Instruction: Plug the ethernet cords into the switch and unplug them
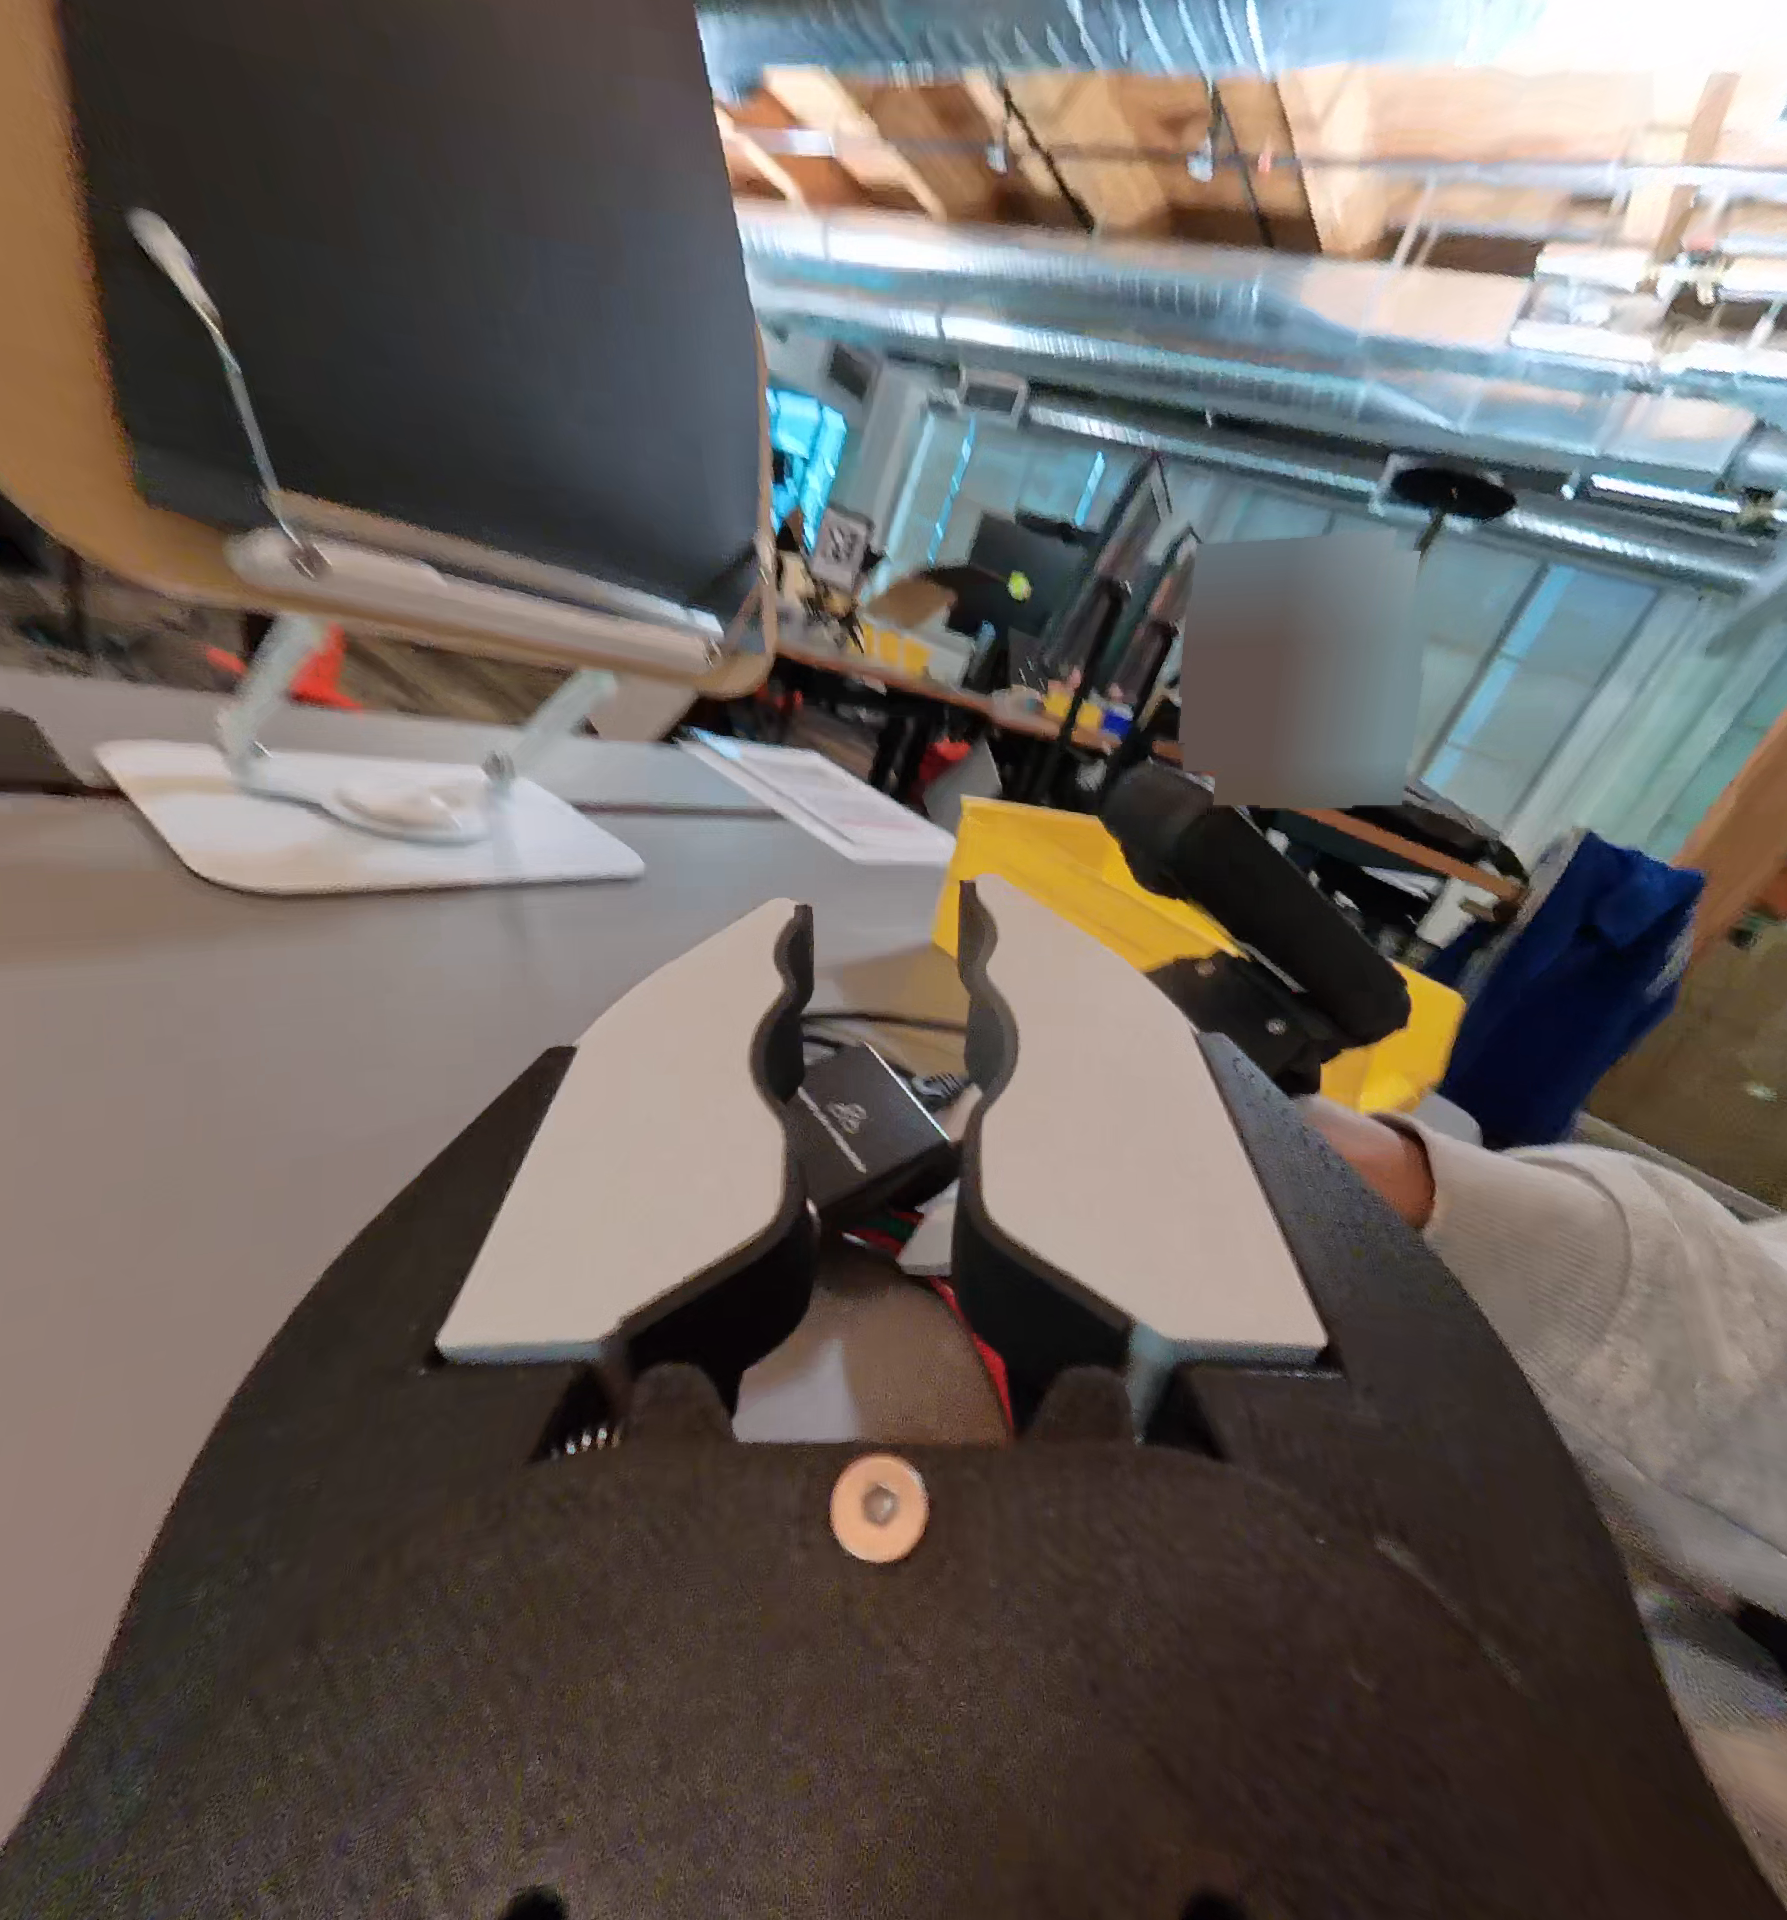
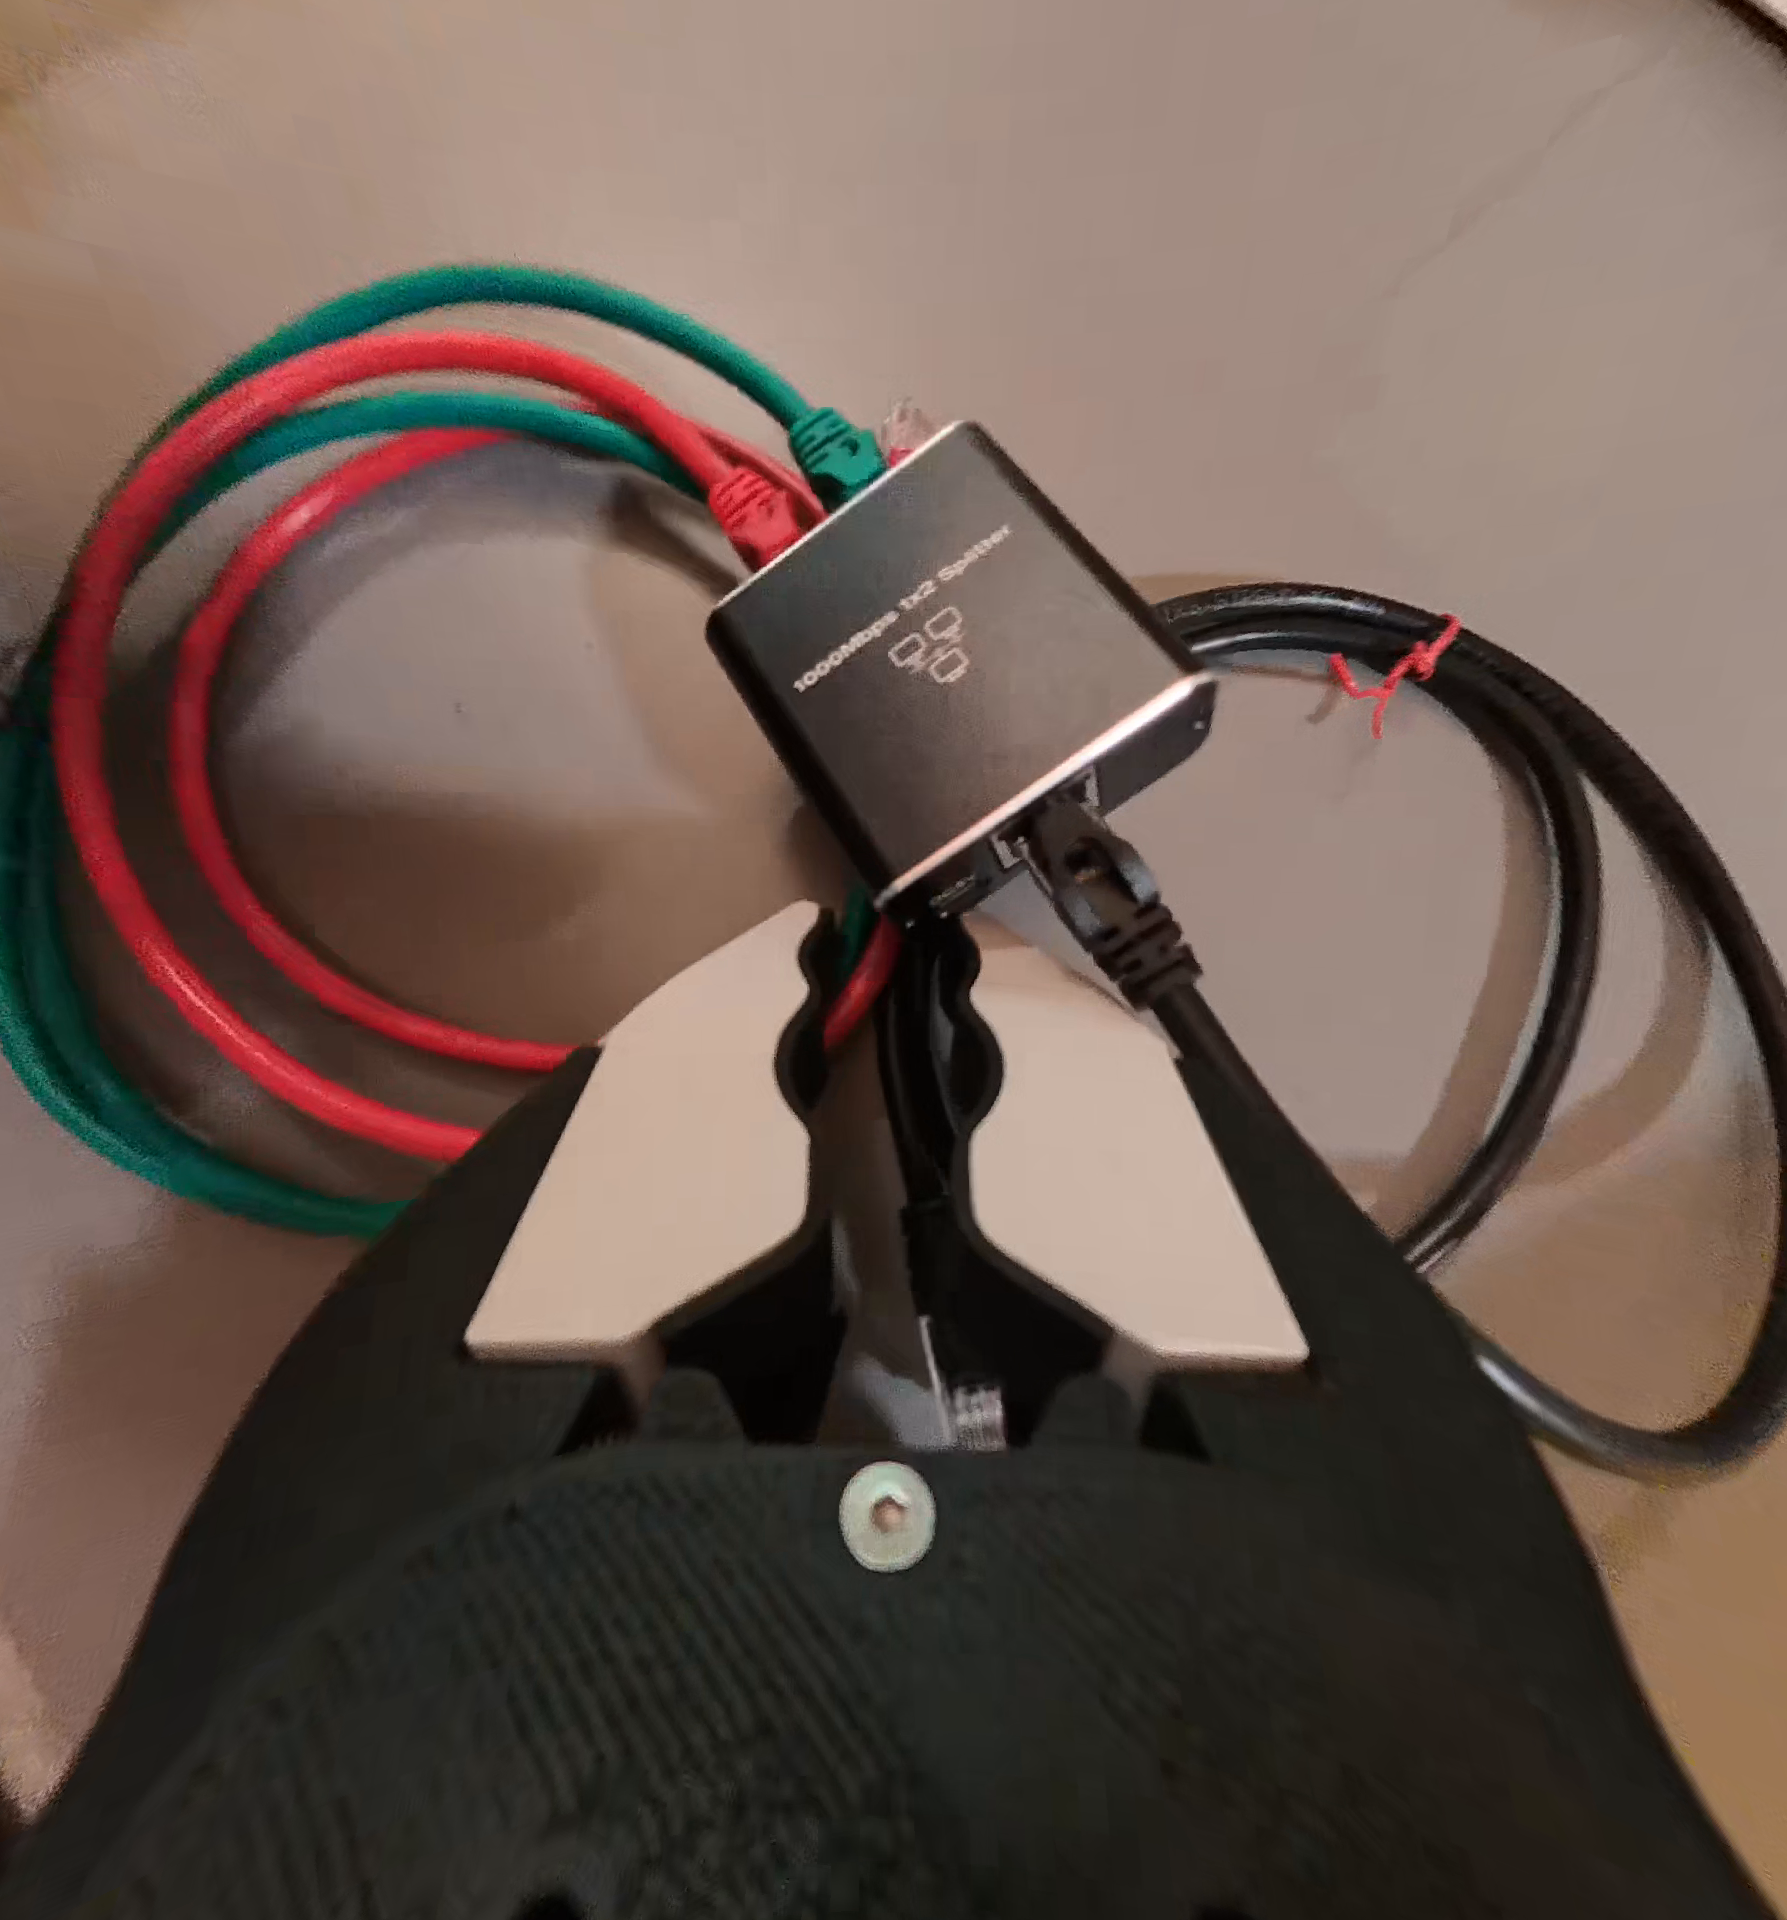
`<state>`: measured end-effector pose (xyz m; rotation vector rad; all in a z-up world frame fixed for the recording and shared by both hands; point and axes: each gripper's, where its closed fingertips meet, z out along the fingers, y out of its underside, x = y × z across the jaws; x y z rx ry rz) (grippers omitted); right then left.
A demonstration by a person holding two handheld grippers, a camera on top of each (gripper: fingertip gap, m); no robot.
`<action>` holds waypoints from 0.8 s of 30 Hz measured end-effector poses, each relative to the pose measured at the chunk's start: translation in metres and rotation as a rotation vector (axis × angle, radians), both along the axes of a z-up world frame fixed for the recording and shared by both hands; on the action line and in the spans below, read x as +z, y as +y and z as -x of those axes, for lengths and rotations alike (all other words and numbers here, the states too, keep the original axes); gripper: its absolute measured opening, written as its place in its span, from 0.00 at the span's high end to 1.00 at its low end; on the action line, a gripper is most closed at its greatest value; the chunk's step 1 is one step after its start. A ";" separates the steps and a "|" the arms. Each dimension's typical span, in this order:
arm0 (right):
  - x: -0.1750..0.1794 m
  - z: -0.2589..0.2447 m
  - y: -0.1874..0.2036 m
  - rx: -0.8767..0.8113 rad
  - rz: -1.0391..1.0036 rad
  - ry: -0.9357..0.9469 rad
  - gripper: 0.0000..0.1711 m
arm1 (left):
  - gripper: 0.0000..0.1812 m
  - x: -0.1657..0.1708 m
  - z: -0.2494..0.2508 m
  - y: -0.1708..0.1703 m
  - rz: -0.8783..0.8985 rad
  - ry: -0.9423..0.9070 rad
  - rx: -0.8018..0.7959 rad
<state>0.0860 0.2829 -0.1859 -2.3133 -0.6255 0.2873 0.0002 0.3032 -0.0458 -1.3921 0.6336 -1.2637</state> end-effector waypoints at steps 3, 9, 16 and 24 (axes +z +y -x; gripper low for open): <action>0.020 -0.010 0.006 -0.046 -0.076 0.070 0.90 | 0.84 0.023 0.031 0.013 -0.087 -0.100 0.168; 0.060 -0.025 0.009 -0.102 -0.208 0.212 0.93 | 0.82 0.017 0.066 0.046 -0.011 -0.134 0.333; 0.063 -0.019 0.003 -0.068 -0.203 0.213 0.94 | 0.83 0.000 0.061 0.055 0.104 -0.130 0.300; 0.020 -0.004 -0.005 0.023 -0.077 0.071 0.93 | 0.83 -0.005 0.056 0.056 0.135 -0.119 0.273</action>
